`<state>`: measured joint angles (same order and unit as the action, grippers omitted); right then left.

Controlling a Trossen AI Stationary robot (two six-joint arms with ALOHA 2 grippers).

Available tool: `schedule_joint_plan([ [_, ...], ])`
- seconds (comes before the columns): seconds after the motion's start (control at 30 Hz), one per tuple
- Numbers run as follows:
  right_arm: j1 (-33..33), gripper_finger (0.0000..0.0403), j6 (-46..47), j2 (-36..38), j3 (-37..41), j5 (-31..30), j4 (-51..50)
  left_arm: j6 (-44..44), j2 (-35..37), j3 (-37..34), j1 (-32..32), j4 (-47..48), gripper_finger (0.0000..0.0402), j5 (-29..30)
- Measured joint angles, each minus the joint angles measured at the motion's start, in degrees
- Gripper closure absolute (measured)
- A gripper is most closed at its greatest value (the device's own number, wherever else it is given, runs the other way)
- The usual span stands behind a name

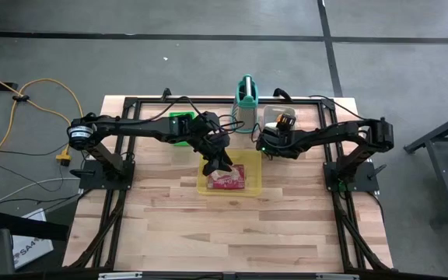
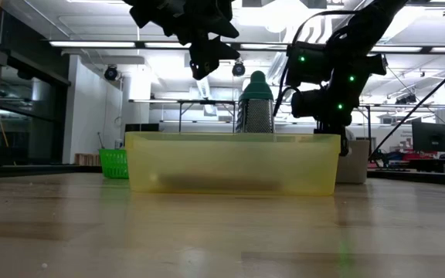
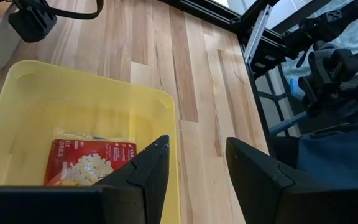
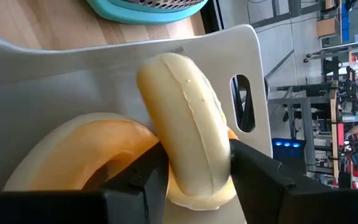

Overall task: Pick & Place Food Item
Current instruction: Put the white donut into the gray bin

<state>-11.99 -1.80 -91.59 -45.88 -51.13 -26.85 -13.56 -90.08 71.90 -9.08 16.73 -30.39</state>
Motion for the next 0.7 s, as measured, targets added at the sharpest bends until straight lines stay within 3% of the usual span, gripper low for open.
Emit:
schedule_joint_plan([
  [0.7, 2.9, 0.0234, -3.0, 2.3, -0.3, -1.9, 0.2, 0.0, 0.0, 0.1, 0.0, 0.0, 0.0247, 0.0],
])
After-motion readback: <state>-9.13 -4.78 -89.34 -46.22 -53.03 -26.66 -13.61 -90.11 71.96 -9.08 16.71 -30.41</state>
